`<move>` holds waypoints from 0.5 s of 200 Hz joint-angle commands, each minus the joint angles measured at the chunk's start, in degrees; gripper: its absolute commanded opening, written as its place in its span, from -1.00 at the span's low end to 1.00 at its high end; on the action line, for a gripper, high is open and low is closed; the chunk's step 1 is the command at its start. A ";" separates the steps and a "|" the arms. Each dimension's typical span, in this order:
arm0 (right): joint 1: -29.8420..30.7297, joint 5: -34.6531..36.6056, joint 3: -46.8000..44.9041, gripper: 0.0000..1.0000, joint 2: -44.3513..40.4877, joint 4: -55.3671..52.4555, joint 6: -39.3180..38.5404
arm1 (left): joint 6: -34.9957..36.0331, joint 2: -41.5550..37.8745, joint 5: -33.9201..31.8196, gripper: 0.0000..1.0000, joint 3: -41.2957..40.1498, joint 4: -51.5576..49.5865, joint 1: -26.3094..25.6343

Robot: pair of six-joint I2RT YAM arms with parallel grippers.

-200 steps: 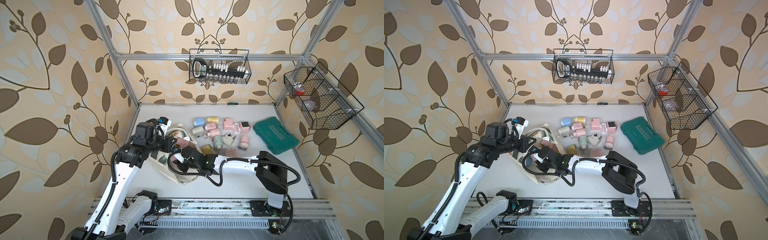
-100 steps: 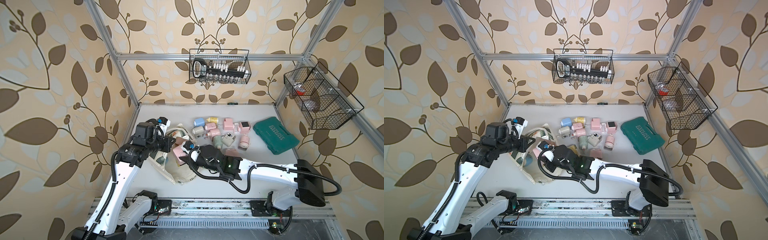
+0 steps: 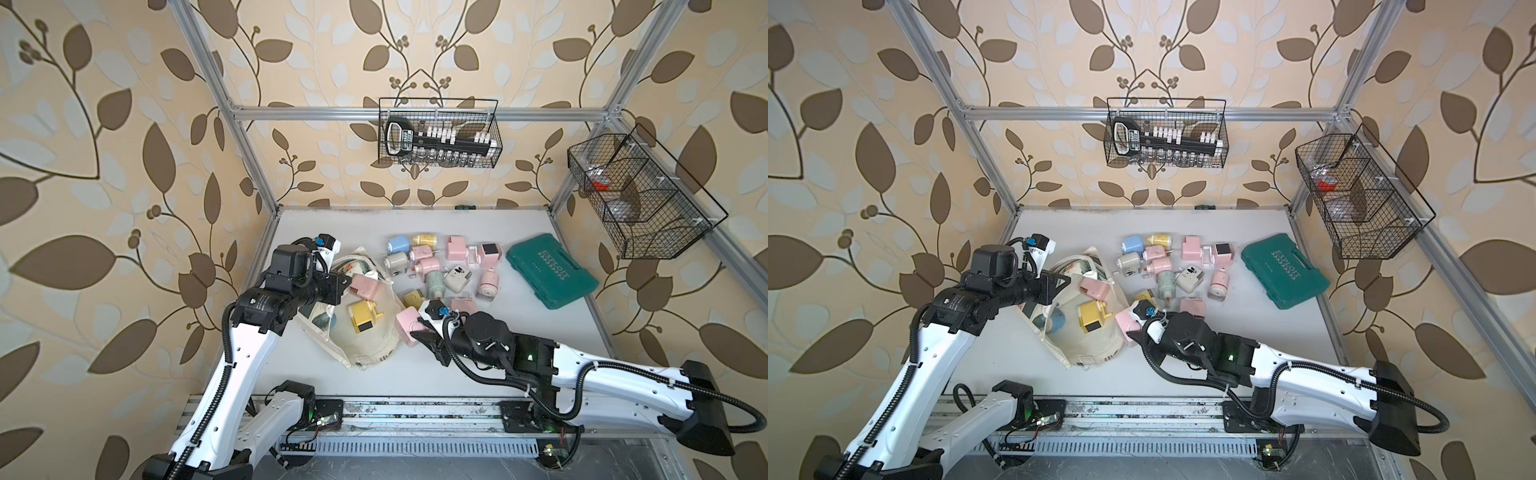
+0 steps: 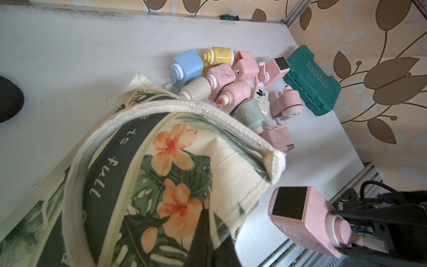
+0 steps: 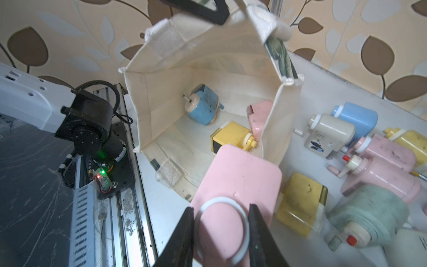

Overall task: Take out the pencil sharpeners from the tote bags
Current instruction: Place the pencil sharpener at the center of the board.

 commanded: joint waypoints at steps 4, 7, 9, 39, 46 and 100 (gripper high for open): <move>0.14 2.72 -1.77 -0.45 -2.29 -4.59 4.43 | 0.54 -0.98 -1.23 -1.00 0.10 0.70 0.24; 0.18 2.98 -2.03 -0.46 -2.45 -4.82 4.86 | 0.59 -0.99 -1.25 -1.00 0.16 0.63 0.24; 0.17 3.11 -2.16 -0.46 -2.65 -5.03 5.21 | 0.62 -1.00 -1.29 -1.00 0.24 0.54 0.24; 0.21 4.87 -4.08 -0.46 -3.94 -7.58 8.87 | 0.81 -1.17 -1.73 -1.00 0.67 0.25 0.24; 0.23 5.69 -4.21 -0.46 -3.83 -8.37 9.59 | 0.82 -1.10 -1.78 -1.00 0.70 0.25 0.24; -0.57 12.24 -5.96 -0.46 4.73 -7.32 11.05 | 0.74 -1.17 -1.60 -1.00 0.39 0.35 0.24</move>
